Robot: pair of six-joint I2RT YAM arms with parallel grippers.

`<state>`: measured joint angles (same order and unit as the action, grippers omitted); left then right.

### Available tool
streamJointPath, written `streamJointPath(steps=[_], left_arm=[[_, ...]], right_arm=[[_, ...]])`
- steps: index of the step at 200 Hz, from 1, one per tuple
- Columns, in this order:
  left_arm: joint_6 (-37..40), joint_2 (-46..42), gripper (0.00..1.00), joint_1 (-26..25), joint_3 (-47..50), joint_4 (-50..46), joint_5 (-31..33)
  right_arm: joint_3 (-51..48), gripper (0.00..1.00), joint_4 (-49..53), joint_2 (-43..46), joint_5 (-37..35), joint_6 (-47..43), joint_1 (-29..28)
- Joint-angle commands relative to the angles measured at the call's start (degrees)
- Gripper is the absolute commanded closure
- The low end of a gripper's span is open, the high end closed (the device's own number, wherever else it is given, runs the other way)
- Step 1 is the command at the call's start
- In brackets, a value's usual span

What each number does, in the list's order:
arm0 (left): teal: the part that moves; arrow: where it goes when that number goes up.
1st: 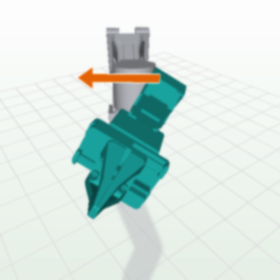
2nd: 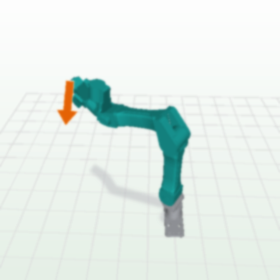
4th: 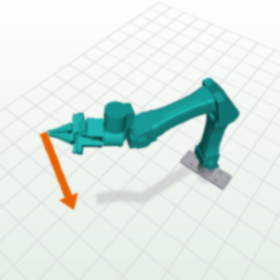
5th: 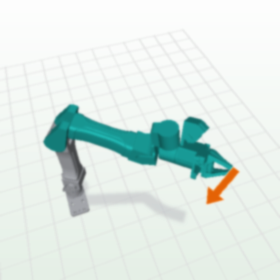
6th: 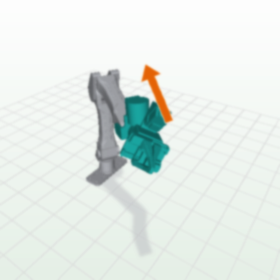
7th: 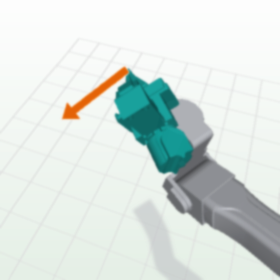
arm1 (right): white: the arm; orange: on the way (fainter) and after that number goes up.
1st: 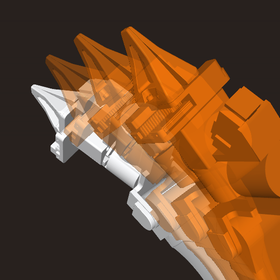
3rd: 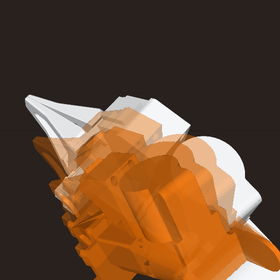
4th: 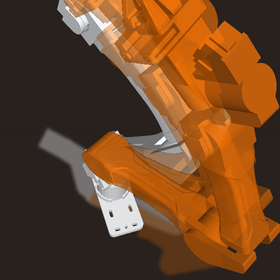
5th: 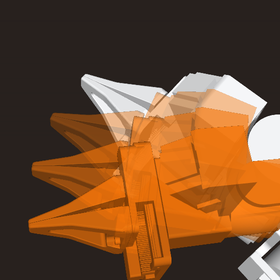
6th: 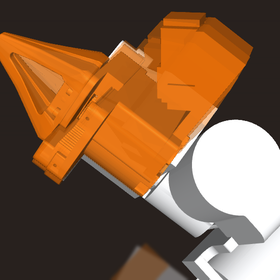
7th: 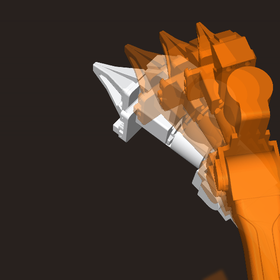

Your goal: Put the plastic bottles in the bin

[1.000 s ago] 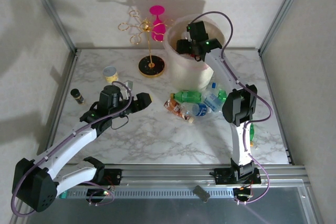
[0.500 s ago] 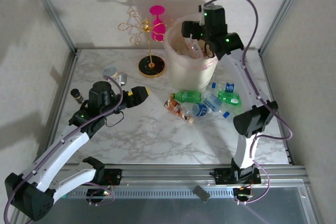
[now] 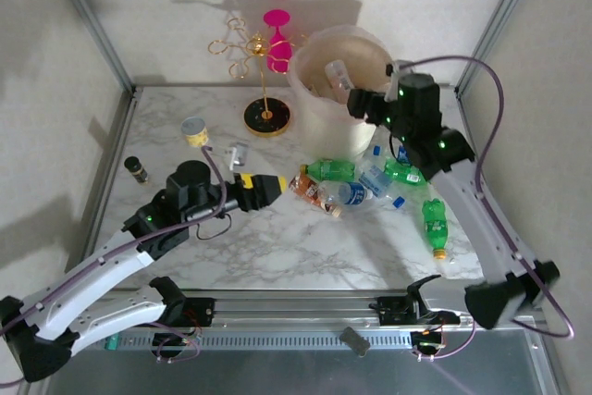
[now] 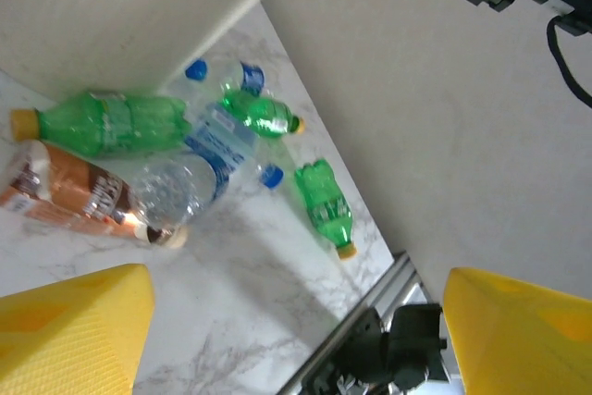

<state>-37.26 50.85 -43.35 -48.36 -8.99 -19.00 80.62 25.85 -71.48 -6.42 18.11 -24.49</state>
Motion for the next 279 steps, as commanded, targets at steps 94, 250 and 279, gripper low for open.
streamJointPath(steps=[94, 250, 279], left_arm=[[1.93, 10.23, 0.18, -7.62, 2.2, 0.73, 10.38], [2.54, 10.93, 0.17, -7.53, 2.85, -1.13, 11.45], [2.8, 11.3, 0.17, -7.48, 2.43, -1.52, 11.51]], right_arm=[[-38.72, 0.01, 4.96, 13.65, -28.19, 24.46, 9.91], [-48.92, 0.01, -10.3, 1.94, -15.37, 22.04, 24.24], [-49.28, 0.05, -12.07, -0.46, -10.27, 23.13, 26.46]])
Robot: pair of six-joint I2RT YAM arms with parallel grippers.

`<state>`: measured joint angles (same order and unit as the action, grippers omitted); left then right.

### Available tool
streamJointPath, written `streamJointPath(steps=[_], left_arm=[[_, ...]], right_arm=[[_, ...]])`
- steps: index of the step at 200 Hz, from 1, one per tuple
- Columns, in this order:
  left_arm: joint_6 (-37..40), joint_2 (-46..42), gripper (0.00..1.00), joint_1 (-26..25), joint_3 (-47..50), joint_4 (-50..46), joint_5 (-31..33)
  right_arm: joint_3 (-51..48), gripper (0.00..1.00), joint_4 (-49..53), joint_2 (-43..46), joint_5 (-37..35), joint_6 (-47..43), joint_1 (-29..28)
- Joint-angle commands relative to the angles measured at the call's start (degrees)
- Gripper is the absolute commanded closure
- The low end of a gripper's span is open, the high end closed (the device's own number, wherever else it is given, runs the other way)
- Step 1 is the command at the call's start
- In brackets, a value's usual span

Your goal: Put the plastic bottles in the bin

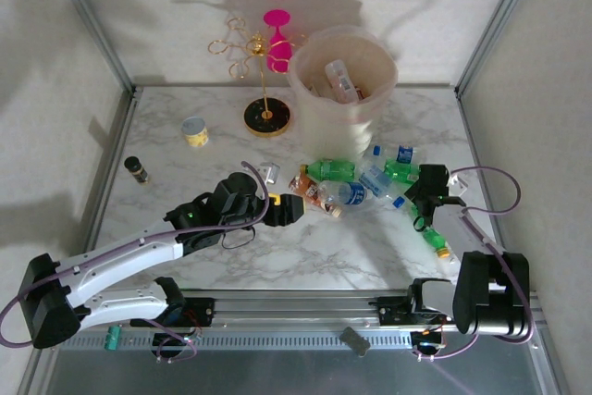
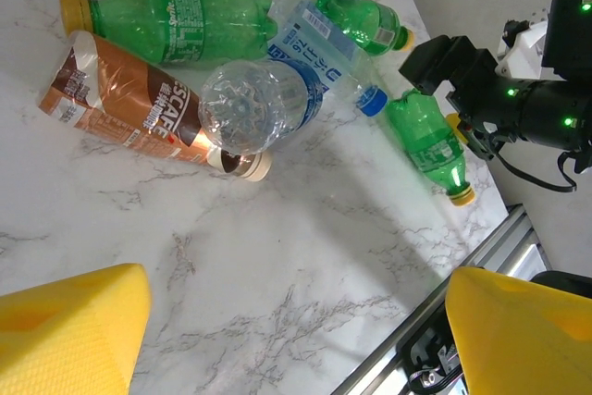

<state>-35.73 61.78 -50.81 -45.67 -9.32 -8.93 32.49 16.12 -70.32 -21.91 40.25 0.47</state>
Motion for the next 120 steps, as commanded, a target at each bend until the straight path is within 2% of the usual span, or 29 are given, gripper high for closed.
streamJointPath(steps=[1, 26, 53, 77, 96, 105, 120], left_arm=[[1.32, 0.37, 0.17, -0.01, -0.28, -1.21, 1.45], [1.47, 0.37, 0.17, 0.01, -0.39, -1.48, 1.55], [1.54, 0.19, 0.17, 0.18, -0.38, -1.65, 1.72], [1.67, -0.08, 0.16, 0.38, -0.3, -1.84, 1.81], [1.87, -0.08, 0.17, 0.45, -0.43, -2.0, 1.9], [1.89, -0.08, 0.17, 0.45, -0.64, -2.18, 1.9], [2.04, -0.09, 0.16, 0.45, -1.04, -2.38, 1.9]], right_arm=[[-1.13, 0.05, -2.38, -1.68, 5.4, 1.02, 1.53], [-1.11, 0.15, -3.49, -3.13, 8.35, 1.88, 1.65], [-0.81, 0.17, -3.26, -4.03, 10.48, 2.54, 1.69], [0.22, 0.15, -1.39, -1.86, 9.64, 2.4, 1.66], [2.29, 0.09, 2.5, 1.85, 6.99, 2.9, 1.66], [3.26, 0.02, 5.27, 4.29, 6.3, 4.76, 1.65], [5.2, 0.01, 10.96, 8.15, 6.72, 10.04, 1.69]])
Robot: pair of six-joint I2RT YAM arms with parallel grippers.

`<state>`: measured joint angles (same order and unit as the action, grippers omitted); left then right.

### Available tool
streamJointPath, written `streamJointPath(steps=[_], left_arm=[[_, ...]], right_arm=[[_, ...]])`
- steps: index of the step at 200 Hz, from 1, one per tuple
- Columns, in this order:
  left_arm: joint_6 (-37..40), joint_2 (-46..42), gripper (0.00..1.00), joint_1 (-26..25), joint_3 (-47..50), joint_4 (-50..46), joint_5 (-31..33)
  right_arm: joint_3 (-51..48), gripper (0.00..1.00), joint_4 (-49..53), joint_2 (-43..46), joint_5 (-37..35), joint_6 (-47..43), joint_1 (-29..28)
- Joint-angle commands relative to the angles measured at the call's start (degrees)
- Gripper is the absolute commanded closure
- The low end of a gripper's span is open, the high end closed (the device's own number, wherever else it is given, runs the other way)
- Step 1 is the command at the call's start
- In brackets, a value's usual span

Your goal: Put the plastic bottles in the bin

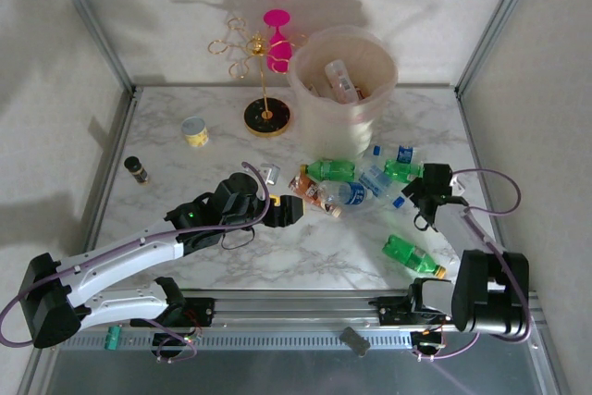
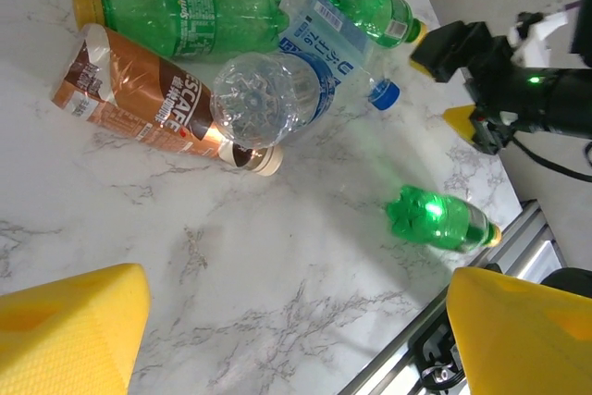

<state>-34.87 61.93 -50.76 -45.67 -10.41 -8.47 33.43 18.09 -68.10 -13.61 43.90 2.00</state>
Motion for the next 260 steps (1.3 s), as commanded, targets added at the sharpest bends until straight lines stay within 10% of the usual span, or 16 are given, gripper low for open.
streamJointPath(steps=[1, 92, 157, 194, 260], left_arm=[[1.2, -0.28, 0.17, 0.4, -1.06, -1.28, 1.44], [1.12, 1.43, 0.17, 0.57, -2.14, -0.06, 0.98], [0.73, 1.48, 0.17, 0.56, -2.31, 0.31, 1.53], [0.38, 1.73, 0.16, 0.57, -2.32, -0.09, 2.44], [0.51, 1.53, 0.16, 0.67, -1.31, 0.96, 4.18]], right_arm=[[4.36, 0.01, 9.43, 6.2, -1.37, 6.6, 0.18], [0.8, 0.16, 35.18, 25.89, 17.23, 30.7, -3.2], [8.68, 0.14, 46.85, 28.52, 17.1, 34.49, -8.34], [7.15, 0.01, 49.21, 25.23, 17.47, 34.59, -11.33], [13.07, 0.08, 51.41, 6.73, 20.78, 36.17, -13.97]])
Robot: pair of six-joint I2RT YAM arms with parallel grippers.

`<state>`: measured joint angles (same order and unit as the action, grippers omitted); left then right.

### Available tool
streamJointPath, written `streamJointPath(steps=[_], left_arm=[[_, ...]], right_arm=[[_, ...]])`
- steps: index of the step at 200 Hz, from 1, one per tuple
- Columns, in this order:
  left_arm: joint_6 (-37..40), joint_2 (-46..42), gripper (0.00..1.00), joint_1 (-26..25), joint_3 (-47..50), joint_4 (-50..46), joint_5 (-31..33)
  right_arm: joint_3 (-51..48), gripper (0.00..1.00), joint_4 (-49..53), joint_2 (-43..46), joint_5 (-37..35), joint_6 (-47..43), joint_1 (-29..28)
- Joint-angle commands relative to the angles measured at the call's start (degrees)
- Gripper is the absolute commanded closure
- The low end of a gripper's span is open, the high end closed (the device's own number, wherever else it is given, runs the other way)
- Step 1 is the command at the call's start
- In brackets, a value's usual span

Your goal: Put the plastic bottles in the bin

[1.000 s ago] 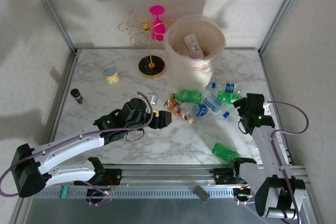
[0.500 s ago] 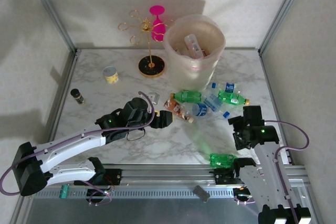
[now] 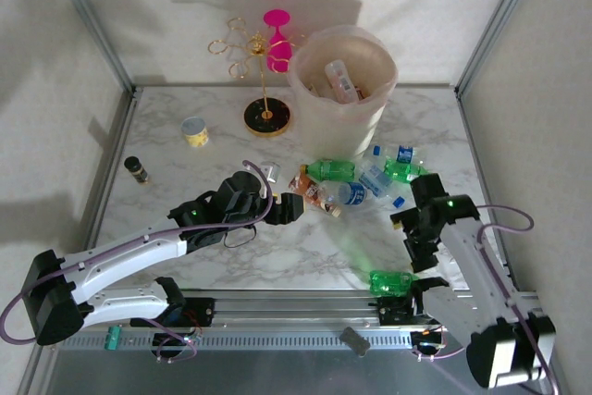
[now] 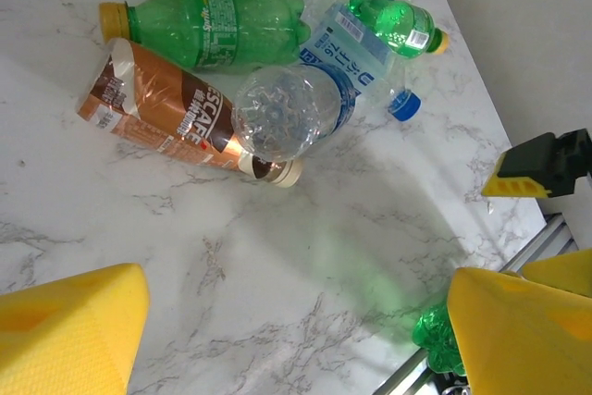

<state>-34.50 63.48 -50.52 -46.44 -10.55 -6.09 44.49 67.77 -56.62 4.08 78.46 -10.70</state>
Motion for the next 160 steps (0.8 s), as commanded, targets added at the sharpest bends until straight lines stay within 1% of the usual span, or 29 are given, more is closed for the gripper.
streamJointPath(steps=[1, 21, 50, 76, 88, 96, 106, 111, 121, 126, 134, 150, 160], left_arm=[[0.14, -0.03, 0.16, 0.43, -0.52, 1.12, 1.79], [0.64, 0.41, 0.16, 0.64, -0.33, 1.2, 1.26], [1.29, 0.09, 0.16, 1.48, -0.11, 0.79, 0.93], [0.71, -0.53, 0.16, 2.19, 0.7, 1.84, -0.3], [0.64, -0.39, 0.16, 2.19, 1.36, 2.86, -0.94], [1.19, 0.19, 0.16, 2.24, 1.81, 4.2, -3.33], [2.27, 1.35, 0.18, 1.95, 2.22, 6.91, -9.09], [3.04, 2.12, 0.19, 1.46, 2.0, 7.73, -10.91], [5.83, 3.53, 0.2, -1.19, 0.3, 7.06, -10.27], [7.45, 4.3, 0.2, -3.81, -0.69, 6.4, -9.13], [10.86, 5.61, 0.2, -7.94, -2.45, 5.17, -5.46], [18.05, 9.52, 0.18, -17.89, -5.47, 3.81, 5.33], [21.76, 12.7, 0.18, -21.9, -6.33, 5.06, 7.64]], right_arm=[[2.05, 0.08, 1.65, -4.87, 3.16, 1.75, -1.44], [2.93, 0.08, 0.54, -6.44, 4.16, 5.64, -3.32], [1.42, 0.06, -0.31, -10.89, 6.62, 6.6, -4.74], [1.31, 0.05, 0.22, -14.0, 6.76, 6.8, -6.42], [3.12, 0.05, 1.78, -14.43, 4.56, 7.26, -6.96], [5.33, 0.05, 2.82, -14.71, 2.23, 6.97, -6.96], [8.63, 0.05, 4.04, -15.58, -0.74, 5.53, -5.8], [10.47, 0.05, 4.34, -16.18, -2.15, 4.08, -4.93], [13.81, 0.06, 5.38, -17.62, -5.4, 1.22, -1.81], [14.72, 0.06, 5.2, -17.93, -5.89, -0.5, -0.04], [15.44, 0.06, 2.89, -17.97, -4.95, -4.48, 3.69], [15.89, 0.05, -1.29, -17.16, -3.31, -11.71, 10.12], [14.96, 0.05, -5.85, -15.77, -0.4, -15.92, 13.27]])
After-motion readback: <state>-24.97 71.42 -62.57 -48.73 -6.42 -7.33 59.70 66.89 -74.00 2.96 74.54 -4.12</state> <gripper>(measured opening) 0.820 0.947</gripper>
